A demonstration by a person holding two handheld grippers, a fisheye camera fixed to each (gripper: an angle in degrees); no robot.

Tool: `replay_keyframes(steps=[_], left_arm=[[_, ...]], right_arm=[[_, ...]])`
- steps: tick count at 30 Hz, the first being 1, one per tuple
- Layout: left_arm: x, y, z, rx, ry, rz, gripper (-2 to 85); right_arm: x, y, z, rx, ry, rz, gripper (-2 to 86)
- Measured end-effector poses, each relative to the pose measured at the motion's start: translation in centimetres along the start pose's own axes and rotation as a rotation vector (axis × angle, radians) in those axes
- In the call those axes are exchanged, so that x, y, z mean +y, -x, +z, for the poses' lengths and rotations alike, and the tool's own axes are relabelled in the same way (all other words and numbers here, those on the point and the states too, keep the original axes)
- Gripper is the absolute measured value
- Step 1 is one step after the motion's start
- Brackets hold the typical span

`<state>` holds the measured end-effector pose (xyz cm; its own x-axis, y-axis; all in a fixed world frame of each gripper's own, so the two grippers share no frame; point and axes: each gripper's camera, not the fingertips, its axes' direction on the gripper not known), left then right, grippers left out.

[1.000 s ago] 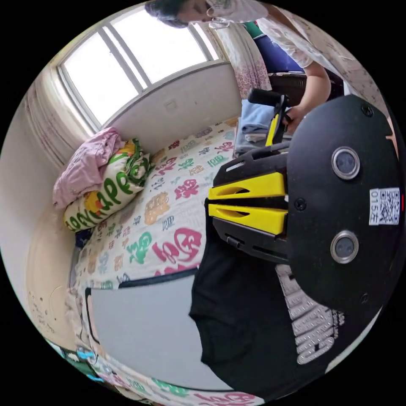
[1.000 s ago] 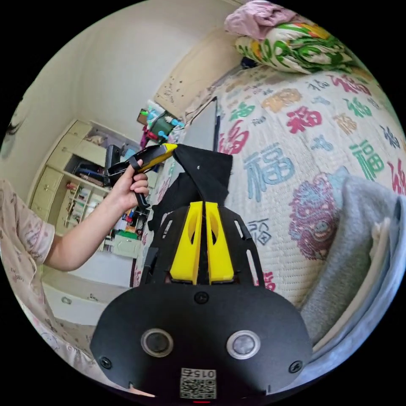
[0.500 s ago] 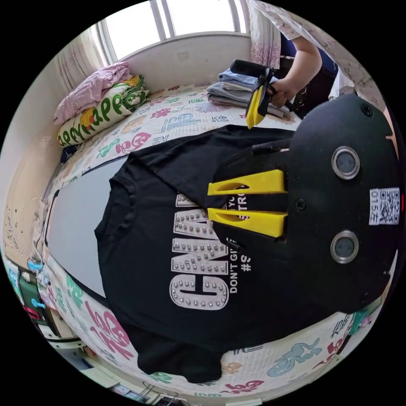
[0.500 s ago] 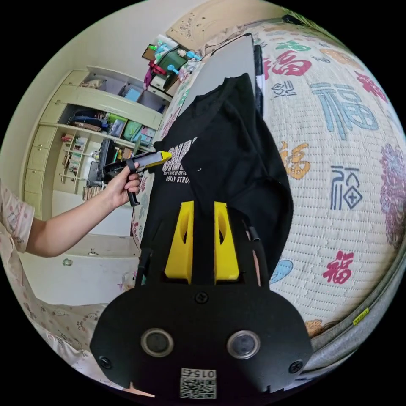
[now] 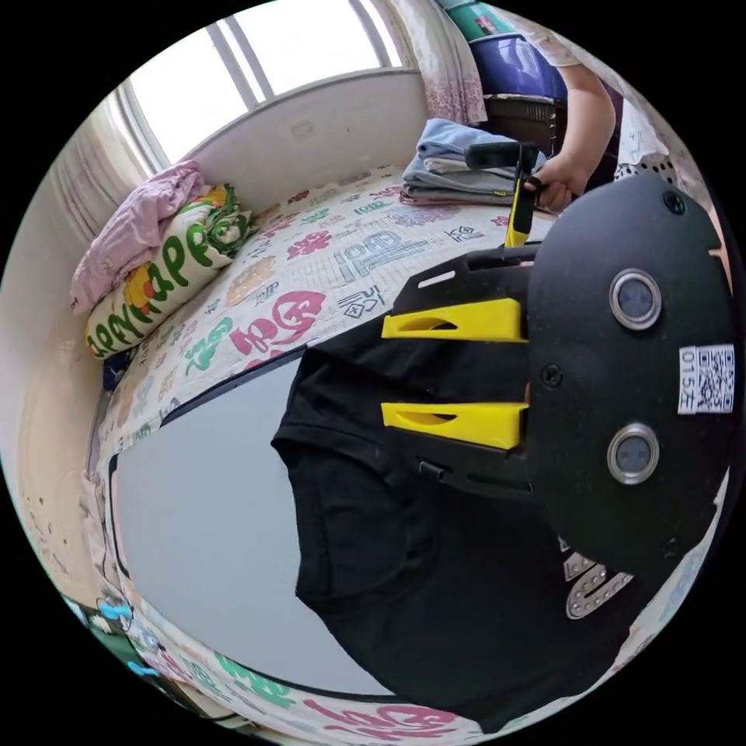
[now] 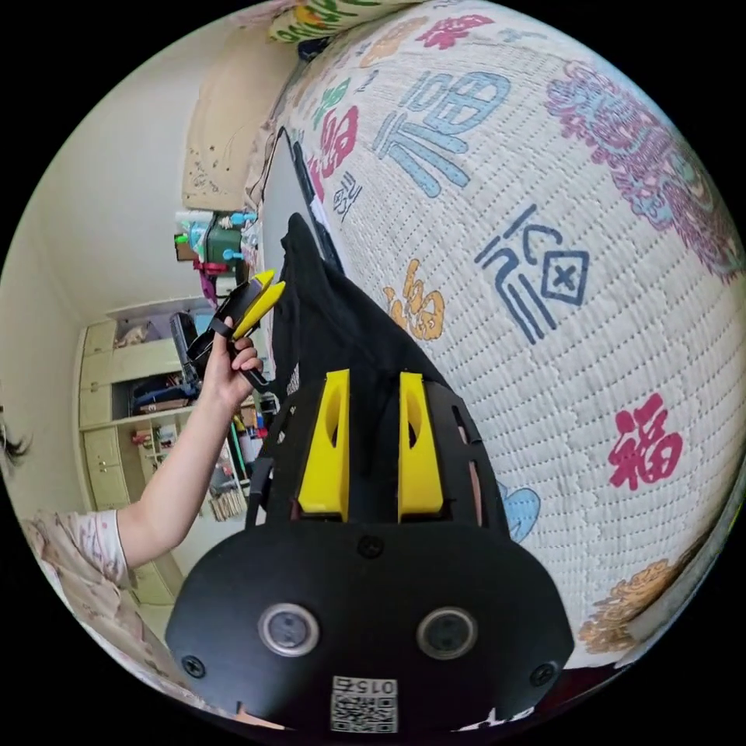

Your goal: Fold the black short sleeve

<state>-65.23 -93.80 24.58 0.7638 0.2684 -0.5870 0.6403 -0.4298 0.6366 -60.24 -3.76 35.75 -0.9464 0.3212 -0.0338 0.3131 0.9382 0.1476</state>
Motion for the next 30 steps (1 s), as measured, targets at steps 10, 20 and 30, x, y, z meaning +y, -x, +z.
replay_keyframes(steps=[10, 20, 30], left_arm=[[-7.6, -3.6, 3.1, 0.051, 0.025, 0.041, -0.1], [-17.2, -9.9, 4.8, 0.036, 0.022, 0.087, -0.6], [-25.9, -12.8, 0.4, 0.082, 0.018, 0.09, 7.1]], right_arm=[[3.6, -10.2, -3.5, -0.088, -0.192, 0.189, 3.1], [7.8, -18.0, -3.1, -0.111, -0.28, 0.268, 1.8], [12.6, -22.5, 0.6, -0.109, -0.267, 0.238, 6.2]])
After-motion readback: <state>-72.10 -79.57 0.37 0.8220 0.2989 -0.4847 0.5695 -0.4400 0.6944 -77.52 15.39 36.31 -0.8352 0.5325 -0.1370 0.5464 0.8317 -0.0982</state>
